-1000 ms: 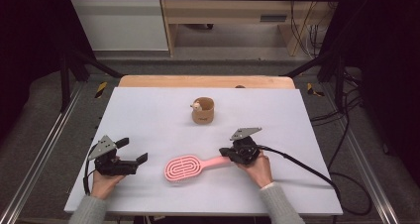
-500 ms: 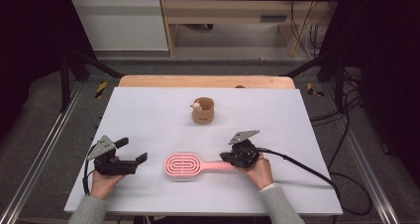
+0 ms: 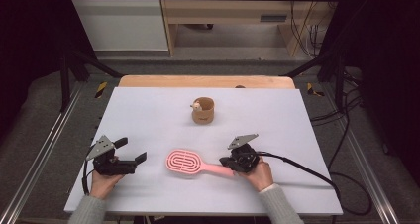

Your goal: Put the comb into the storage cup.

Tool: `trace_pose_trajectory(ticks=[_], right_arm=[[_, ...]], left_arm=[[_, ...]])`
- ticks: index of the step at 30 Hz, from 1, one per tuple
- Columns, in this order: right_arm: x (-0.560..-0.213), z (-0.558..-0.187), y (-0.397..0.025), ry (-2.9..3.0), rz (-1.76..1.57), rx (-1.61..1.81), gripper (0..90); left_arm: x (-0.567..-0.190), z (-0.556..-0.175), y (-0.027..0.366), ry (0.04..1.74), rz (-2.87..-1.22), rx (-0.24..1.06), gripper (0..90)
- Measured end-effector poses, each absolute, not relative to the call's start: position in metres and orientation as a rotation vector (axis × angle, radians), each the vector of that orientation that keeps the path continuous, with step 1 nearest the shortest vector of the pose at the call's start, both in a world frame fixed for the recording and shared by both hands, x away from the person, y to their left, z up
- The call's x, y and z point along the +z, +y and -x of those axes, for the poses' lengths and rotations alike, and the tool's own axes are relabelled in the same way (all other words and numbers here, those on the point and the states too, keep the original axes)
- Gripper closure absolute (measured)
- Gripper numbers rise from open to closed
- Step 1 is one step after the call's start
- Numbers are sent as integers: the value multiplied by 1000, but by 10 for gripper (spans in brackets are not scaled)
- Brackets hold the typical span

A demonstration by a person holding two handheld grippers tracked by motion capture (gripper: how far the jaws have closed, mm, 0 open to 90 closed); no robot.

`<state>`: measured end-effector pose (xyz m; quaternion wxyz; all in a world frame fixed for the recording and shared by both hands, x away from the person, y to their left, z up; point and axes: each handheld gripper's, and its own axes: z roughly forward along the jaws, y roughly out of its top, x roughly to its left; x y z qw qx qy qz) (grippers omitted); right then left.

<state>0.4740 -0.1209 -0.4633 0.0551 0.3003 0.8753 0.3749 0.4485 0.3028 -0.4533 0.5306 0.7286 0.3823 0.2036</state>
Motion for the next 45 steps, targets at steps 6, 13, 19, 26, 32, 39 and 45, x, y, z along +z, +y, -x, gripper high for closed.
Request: trace_pose_trajectory(ticks=[6, 13, 19, 26, 32, 39, 45], right_arm=[[-463, -469, -120, 2672, -903, 1139, 900], [-463, -463, -119, 2688, -881, 1152, 900], [-464, -460, -118, 2698, -878, 1164, 900], [-465, -456, -116, 2711, -882, 1173, 893], [-465, -457, -117, 2698, -881, 1158, 837], [-456, -458, -122, 2609, -901, 1153, 589], [-446, -460, -128, 2558, -898, 1175, 436]], left_arm=[[-453, -449, 303, 912, -1741, 487, 2], [-453, -448, 303, 912, -1742, 486, 2], [-453, -448, 302, 912, -1744, 487, 2], [-453, -448, 303, 912, -1743, 487, 3], [-453, -448, 303, 913, -1740, 486, 2], [-453, -449, 302, 912, -1743, 486, 3], [-454, -449, 302, 912, -1748, 485, 3]])
